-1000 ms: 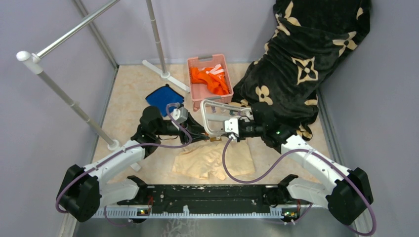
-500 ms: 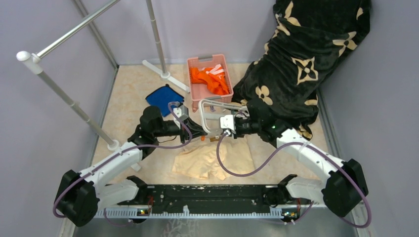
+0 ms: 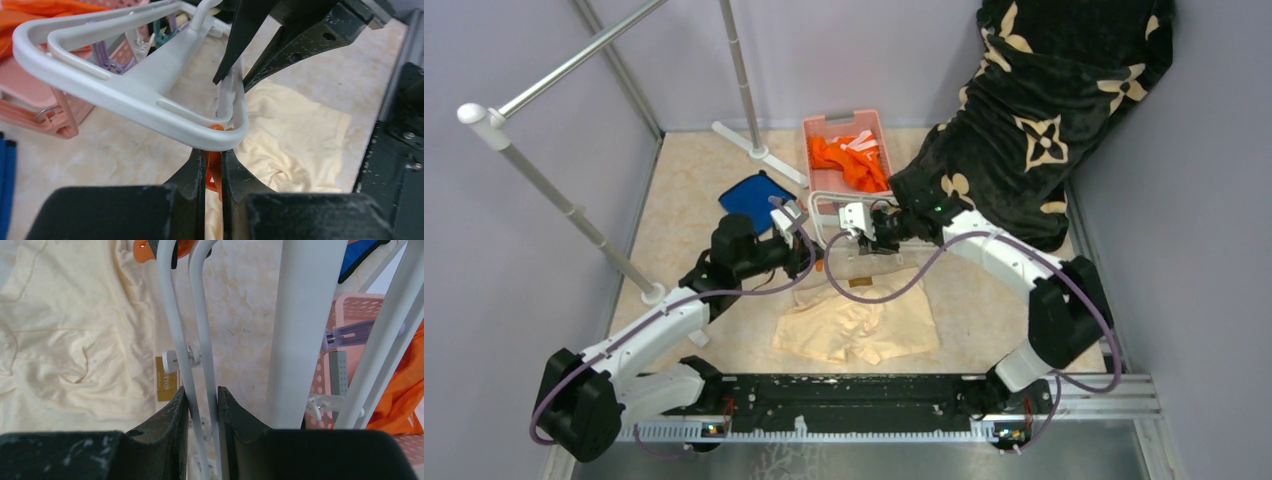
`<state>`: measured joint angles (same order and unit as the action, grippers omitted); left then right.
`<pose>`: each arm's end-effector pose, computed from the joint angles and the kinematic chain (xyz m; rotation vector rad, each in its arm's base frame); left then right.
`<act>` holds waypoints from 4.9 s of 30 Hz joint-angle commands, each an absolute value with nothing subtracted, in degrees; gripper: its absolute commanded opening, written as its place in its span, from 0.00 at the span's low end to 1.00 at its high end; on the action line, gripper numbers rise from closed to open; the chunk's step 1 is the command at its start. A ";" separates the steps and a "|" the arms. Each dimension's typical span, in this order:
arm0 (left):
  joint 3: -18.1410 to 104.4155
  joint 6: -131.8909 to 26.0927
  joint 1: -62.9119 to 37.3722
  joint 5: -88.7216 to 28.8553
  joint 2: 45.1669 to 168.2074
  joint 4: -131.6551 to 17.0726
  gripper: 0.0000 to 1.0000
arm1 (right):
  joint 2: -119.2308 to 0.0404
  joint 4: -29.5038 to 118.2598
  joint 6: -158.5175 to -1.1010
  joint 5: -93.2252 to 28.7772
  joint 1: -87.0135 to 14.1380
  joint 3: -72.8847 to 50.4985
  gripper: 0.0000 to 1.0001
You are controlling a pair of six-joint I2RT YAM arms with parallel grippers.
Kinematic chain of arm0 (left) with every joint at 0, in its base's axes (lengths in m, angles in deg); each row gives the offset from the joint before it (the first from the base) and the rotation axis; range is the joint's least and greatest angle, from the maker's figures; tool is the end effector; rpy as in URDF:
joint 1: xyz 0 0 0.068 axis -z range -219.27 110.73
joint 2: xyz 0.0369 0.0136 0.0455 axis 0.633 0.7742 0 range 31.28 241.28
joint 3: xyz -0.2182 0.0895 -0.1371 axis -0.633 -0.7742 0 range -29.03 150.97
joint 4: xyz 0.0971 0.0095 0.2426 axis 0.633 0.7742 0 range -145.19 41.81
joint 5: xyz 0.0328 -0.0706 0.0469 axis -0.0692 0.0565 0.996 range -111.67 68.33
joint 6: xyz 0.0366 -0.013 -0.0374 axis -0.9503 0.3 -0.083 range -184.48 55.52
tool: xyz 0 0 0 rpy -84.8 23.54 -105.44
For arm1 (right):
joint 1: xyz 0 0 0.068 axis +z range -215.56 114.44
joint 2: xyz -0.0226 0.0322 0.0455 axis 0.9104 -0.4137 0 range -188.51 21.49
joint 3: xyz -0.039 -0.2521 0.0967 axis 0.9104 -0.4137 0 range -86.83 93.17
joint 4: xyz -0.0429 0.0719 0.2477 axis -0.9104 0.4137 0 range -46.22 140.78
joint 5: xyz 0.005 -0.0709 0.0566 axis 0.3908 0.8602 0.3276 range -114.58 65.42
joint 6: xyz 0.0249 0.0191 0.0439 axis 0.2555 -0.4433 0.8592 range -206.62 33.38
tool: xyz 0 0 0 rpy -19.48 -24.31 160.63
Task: Clip the underwear to the hanger
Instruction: Open the clamp at the hanger, then adjust the underwear at the center of the board.
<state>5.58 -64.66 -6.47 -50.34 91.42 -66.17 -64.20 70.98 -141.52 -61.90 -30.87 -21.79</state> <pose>0.1902 -0.1429 0.2645 0.8722 1.6629 -0.8520 0.2501 0.1994 0.2706 -1.7923 1.3899 0.5958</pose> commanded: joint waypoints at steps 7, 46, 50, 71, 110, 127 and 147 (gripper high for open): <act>10.00 -66.96 -8.76 -44.50 95.66 -58.60 0.00 | -76.18 67.98 -140.92 -65.22 -30.89 -6.40 0.24; 10.61 -65.14 -23.74 -45.88 106.79 -66.13 0.00 | -68.40 37.61 -113.51 -69.09 -23.69 -34.13 0.50; 11.64 -64.15 -24.19 -45.62 108.42 -67.21 0.00 | -74.29 34.81 -113.24 -64.86 -23.46 -31.37 0.53; 11.84 -62.19 -24.42 -48.71 110.96 -69.78 0.00 | -88.73 32.63 -112.71 -58.63 -21.91 -27.24 0.64; 12.62 -63.34 -24.42 -47.50 110.25 -68.20 0.00 | -80.75 25.08 -112.86 -56.23 -19.10 -32.27 0.66; 12.89 -63.33 -24.42 -47.81 110.47 -67.85 0.00 | -86.18 32.14 -116.43 -55.48 -19.42 -30.30 0.71; 13.16 -62.90 -24.42 -48.51 111.26 -67.73 0.00 | -92.63 46.98 -121.26 -52.07 -20.80 -26.52 0.50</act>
